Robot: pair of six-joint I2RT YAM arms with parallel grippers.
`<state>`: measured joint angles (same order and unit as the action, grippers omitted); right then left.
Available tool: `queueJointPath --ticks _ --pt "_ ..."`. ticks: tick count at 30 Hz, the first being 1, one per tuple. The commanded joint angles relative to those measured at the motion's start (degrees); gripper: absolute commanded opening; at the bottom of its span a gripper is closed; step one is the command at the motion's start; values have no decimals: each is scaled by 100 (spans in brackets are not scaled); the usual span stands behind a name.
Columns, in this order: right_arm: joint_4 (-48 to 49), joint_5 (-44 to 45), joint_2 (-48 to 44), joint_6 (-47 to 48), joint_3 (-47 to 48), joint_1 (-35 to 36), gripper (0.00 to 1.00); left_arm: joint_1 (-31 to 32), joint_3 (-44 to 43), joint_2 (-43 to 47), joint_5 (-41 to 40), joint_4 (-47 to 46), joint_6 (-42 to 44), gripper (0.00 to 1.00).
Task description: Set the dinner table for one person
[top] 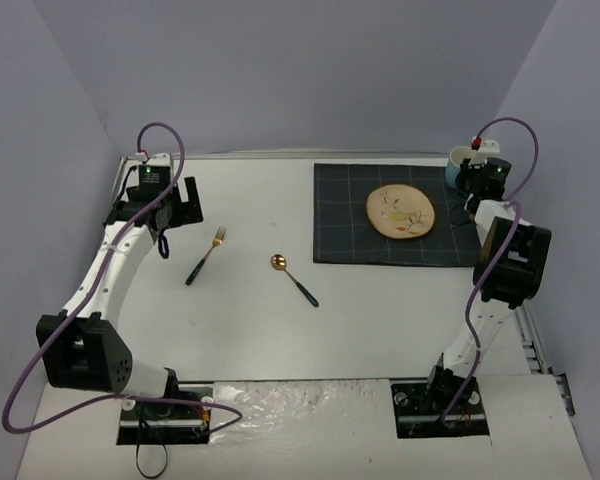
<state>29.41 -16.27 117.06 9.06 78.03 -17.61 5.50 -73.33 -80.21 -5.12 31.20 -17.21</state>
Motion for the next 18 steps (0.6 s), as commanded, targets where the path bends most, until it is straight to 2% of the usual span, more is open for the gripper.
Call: queueJointPath --ticks 1,18 --pt "1007 -236 -40 22 630 -13 0 -40 -51 58 30 -401 -3 97" --pt "1004 -282 587 99 1039 -51 0 -40 -26 -76 104 -448 2 97"
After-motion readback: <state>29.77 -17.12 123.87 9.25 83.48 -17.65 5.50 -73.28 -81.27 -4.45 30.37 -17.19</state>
